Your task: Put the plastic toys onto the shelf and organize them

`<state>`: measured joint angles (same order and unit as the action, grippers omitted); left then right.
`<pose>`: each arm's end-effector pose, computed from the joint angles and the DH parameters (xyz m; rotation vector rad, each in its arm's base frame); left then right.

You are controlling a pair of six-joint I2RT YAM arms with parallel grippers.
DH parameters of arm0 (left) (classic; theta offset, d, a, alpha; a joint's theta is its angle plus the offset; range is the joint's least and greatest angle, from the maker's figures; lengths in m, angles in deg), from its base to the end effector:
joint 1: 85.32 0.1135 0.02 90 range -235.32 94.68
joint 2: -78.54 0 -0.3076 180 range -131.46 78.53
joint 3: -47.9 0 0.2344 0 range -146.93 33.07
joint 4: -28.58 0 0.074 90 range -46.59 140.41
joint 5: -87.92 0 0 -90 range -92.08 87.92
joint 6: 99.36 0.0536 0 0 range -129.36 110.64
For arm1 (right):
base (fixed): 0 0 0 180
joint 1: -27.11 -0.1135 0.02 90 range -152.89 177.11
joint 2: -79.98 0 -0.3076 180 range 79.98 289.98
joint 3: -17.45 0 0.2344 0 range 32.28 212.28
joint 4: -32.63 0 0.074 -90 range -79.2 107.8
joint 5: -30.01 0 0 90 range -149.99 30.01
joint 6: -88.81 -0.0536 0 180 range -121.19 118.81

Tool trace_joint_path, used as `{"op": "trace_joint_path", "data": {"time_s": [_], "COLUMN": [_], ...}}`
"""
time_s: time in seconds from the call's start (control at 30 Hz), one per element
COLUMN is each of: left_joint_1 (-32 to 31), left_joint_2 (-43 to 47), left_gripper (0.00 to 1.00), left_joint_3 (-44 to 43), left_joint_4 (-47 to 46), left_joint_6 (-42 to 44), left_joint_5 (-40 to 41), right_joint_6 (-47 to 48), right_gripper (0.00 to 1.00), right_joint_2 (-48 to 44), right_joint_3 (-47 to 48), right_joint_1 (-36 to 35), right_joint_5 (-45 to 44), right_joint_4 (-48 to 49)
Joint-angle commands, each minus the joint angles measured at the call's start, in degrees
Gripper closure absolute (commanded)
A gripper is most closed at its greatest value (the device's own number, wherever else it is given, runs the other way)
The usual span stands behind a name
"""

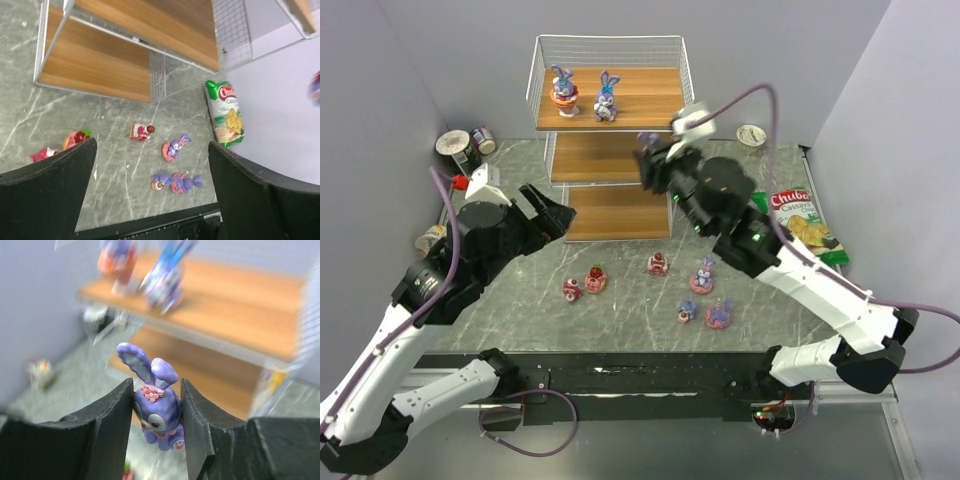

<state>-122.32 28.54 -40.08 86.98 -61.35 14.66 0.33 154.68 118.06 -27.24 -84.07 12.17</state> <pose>0.1087 -0.0626 0.4497 -0.4582 1.9334 -0.7550 0.1763 0.2083 0.5243 -0.3812 1.4499 0.4354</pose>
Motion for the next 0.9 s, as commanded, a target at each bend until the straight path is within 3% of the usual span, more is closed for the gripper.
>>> {"op": "trace_joint_path", "data": {"time_s": [0.0,0.43,0.87], "left_joint_1": [-0.27,-0.27,0.43], "left_joint_2": [2.01,0.34,-2.03], "left_gripper": [0.01,0.04,0.04], "left_joint_3": [3.70,6.87,8.02], "left_joint_4": [-7.70,-9.03,-10.70], "left_joint_6": [4.61,8.74,10.15], "left_joint_5": [0.23,-3.11,-6.27], "right_joint_6": [2.43,1.56,2.17], "right_gripper": [1.00,1.00,1.00], "right_joint_2": [-0.79,8.79,14.77], "right_joint_3": [5.62,16.43,17.23], "right_joint_1": [3.19,9.70,11.98], "right_joint_5": [2.54,7.11,5.01], "right_joint_4": [4.39,8.35,12.31]}}
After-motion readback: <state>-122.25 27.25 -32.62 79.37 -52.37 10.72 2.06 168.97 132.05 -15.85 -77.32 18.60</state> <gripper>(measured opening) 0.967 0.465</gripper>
